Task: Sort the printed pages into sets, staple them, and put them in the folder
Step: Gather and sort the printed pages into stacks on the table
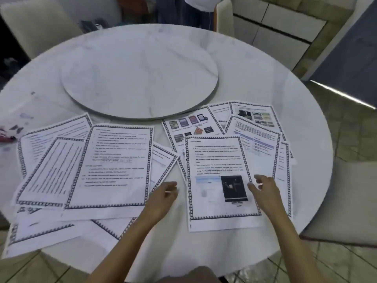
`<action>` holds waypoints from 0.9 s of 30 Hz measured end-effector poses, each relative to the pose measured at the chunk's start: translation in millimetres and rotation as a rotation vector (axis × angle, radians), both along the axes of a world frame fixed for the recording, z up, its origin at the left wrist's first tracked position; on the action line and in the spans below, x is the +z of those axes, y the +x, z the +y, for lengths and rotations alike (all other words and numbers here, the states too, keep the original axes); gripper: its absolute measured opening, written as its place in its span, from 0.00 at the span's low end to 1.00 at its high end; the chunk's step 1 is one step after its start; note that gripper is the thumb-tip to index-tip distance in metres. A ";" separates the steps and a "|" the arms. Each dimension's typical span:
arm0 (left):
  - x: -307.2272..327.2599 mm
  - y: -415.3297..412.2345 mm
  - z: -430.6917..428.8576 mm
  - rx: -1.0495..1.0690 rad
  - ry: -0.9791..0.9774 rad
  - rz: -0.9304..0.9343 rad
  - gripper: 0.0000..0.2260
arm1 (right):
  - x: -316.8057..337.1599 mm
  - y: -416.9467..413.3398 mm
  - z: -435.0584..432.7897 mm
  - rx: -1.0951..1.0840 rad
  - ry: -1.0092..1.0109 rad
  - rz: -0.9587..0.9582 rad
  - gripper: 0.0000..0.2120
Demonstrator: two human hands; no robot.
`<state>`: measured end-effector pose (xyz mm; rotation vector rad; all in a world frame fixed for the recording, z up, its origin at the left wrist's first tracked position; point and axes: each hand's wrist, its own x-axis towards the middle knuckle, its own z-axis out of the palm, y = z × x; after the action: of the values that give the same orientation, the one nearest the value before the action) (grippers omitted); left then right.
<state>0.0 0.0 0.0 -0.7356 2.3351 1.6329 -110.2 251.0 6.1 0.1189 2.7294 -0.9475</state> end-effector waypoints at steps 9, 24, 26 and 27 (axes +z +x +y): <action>1.6 -10.9 35.2 0.280 0.018 -0.103 0.15 | -11.4 -39.9 28.1 0.201 -0.006 -0.155 0.20; -2.0 -13.0 85.4 0.471 -0.011 -0.051 0.11 | -17.7 -63.3 35.3 0.263 -0.357 -0.282 0.07; -1.3 -12.8 89.7 0.449 -0.002 -0.015 0.08 | -19.2 -62.5 35.4 0.298 -0.368 -0.276 0.06; -1.1 -13.1 91.4 0.440 0.006 0.011 0.07 | -19.2 -61.9 34.8 0.313 -0.370 -0.272 0.06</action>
<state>-13.1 91.4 -1.1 -1.3161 2.2862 1.8036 -172.1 285.8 -13.1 -0.2245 2.2018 -1.2157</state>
